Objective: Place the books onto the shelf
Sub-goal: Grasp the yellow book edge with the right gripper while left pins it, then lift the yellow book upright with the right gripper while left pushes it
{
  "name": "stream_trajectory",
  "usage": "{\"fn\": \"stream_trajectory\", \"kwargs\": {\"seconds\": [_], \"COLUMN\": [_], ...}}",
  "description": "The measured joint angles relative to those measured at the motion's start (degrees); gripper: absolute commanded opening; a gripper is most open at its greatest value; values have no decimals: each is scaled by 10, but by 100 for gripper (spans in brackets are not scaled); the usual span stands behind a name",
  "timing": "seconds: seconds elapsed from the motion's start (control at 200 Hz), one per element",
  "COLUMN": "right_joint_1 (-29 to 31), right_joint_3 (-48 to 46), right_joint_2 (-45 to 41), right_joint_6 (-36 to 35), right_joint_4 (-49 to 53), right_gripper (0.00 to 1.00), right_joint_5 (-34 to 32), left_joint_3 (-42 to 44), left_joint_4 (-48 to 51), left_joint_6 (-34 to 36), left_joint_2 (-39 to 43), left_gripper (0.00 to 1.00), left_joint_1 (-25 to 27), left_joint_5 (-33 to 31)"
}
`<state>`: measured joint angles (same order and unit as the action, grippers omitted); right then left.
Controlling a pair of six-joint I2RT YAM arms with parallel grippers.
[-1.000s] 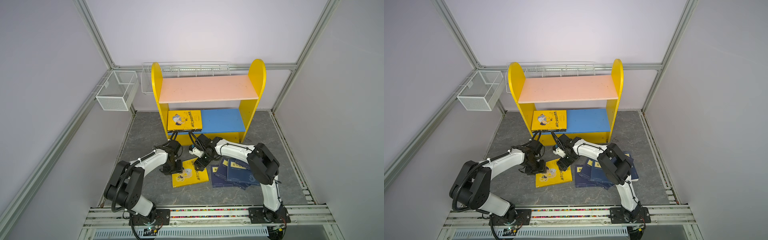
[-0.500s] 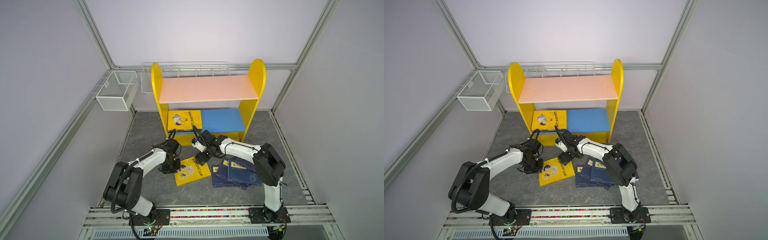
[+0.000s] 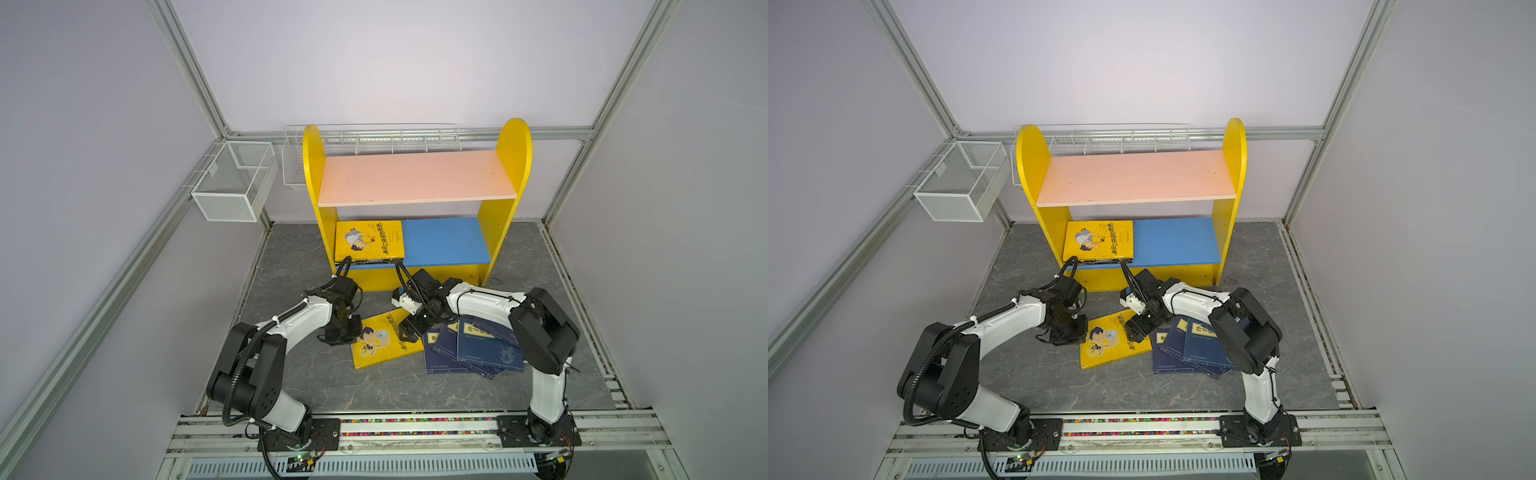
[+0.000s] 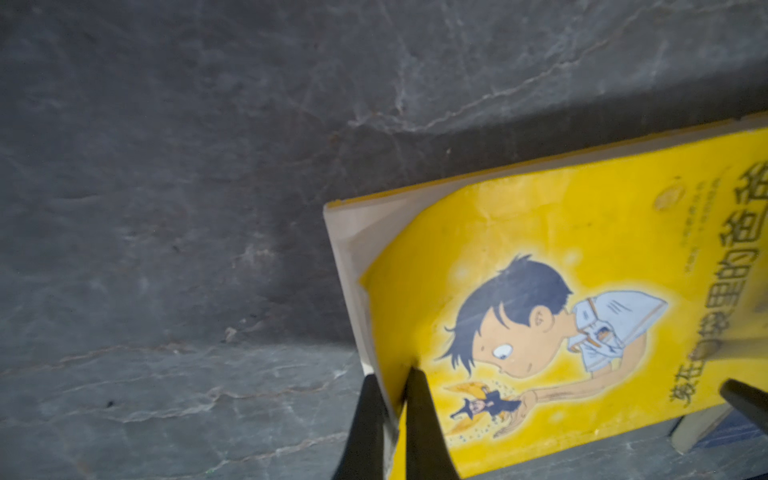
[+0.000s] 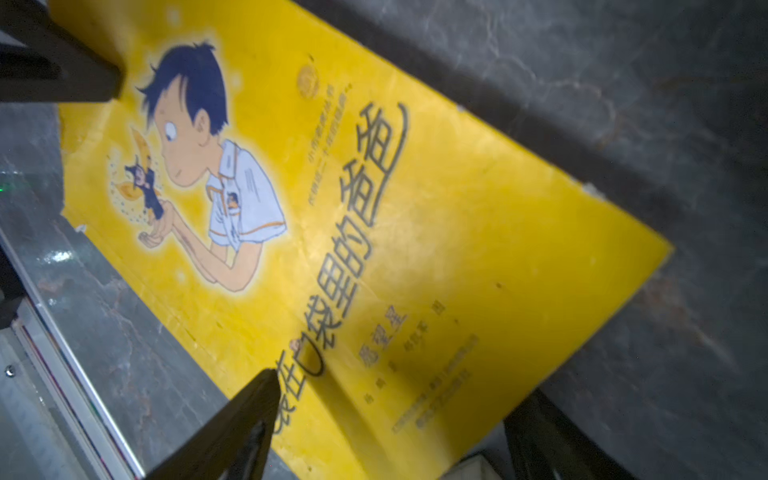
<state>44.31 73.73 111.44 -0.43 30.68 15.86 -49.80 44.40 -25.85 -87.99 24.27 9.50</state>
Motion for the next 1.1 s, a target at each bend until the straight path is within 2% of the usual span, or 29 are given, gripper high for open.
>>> {"fn": "stream_trajectory", "kwargs": {"seconds": [0.27,0.455,0.545,0.695,0.815,0.89,1.09,1.1], "right_joint_1": [-6,-6,-7,-7,-7,-8,-8,-8], "right_joint_3": [40,75,85,91,89,87,72,72], "right_joint_2": [20,10,-7,-28,-28,-28,-29,-30], "right_joint_6": [4,0,-1,0,0,6,11,11], "right_joint_4": [33,47,46,35,25,15,-15,-16], "right_gripper": [82,73,63,28,11,7,7,7], "right_joint_5": [18,50,66,84,76,68,58,58], "left_joint_3": [-2,-2,-2,-2,-2,-1,10,11], "left_joint_4": [2,3,2,-13,-15,-15,-18,-18], "left_joint_6": [0,-2,-3,-4,-4,-4,-4,-4], "left_joint_2": [-1,-1,-1,-1,-1,2,34,36], "left_gripper": [0,0,0,0,0,0,0,3], "left_joint_1": [-2,-13,-32,-48,-50,-53,-64,-64], "left_joint_5": [0,4,14,27,27,27,29,29]}}
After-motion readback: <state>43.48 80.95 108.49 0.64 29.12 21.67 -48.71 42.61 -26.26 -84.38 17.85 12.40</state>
